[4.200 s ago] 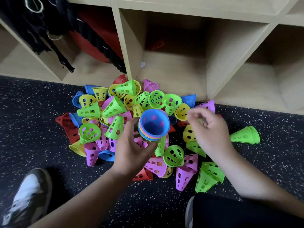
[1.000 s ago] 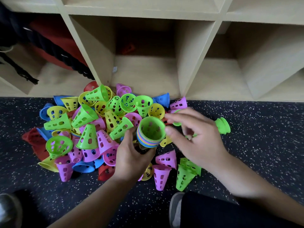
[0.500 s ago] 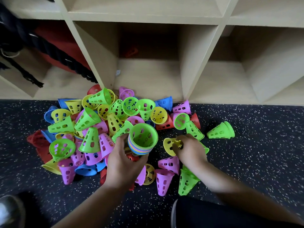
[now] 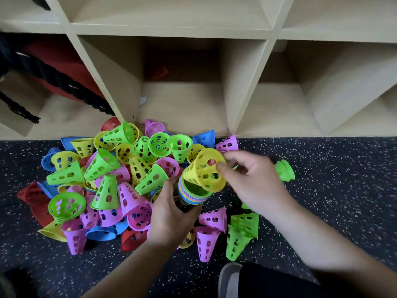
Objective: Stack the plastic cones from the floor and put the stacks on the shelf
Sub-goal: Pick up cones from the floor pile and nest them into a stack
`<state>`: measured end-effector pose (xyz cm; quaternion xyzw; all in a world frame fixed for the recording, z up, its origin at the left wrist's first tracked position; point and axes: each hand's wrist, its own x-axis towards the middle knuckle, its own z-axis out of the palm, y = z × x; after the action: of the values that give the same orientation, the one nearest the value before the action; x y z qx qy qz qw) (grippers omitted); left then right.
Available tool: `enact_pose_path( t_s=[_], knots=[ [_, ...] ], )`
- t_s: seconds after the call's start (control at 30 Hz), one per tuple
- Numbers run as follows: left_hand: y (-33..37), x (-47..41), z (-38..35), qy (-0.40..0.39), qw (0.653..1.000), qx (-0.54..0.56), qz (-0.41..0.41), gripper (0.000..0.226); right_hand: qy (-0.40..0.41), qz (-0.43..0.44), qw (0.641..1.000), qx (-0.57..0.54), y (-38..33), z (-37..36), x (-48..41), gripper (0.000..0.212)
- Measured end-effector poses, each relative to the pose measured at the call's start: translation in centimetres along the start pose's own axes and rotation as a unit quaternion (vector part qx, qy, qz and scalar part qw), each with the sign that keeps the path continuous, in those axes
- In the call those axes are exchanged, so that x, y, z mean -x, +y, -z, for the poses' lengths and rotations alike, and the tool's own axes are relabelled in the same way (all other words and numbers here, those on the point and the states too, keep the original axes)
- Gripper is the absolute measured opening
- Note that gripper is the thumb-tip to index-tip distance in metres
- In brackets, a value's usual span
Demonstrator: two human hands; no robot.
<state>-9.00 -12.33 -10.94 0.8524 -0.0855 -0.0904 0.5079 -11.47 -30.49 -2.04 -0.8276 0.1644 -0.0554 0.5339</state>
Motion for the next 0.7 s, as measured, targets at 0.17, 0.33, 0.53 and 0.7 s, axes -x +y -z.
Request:
enact_pose_path(
  t_s=[0.17, 0.33, 0.53, 0.7],
  knots=[
    [0.3, -0.9, 0.2, 0.008, 1.000, -0.007, -0.004, 0.060, 0.088, -0.033, 0.995, -0.026, 3.9, 0.6, 1.0, 0.018],
    [0.0, -1.5, 0.7, 0.014, 1.000, -0.021, -0.001, 0.065, 0.076, -0.112, 0.981, 0.139, 11.1, 3.5, 3.3, 0.035],
    [-0.2, -0.8, 0.1, -0.003, 1.000, -0.017, -0.002, 0.062, 0.041, -0.161, 0.963, 0.214, 15.1, 3.3, 6.2, 0.022],
    [-0.1, 0.0, -0.1, -0.014, 1.000, -0.008, 0.009, 0.062, 0.046, -0.298, 0.935, 0.185, 15.8, 1.4, 7.6, 0.023]
  ],
)
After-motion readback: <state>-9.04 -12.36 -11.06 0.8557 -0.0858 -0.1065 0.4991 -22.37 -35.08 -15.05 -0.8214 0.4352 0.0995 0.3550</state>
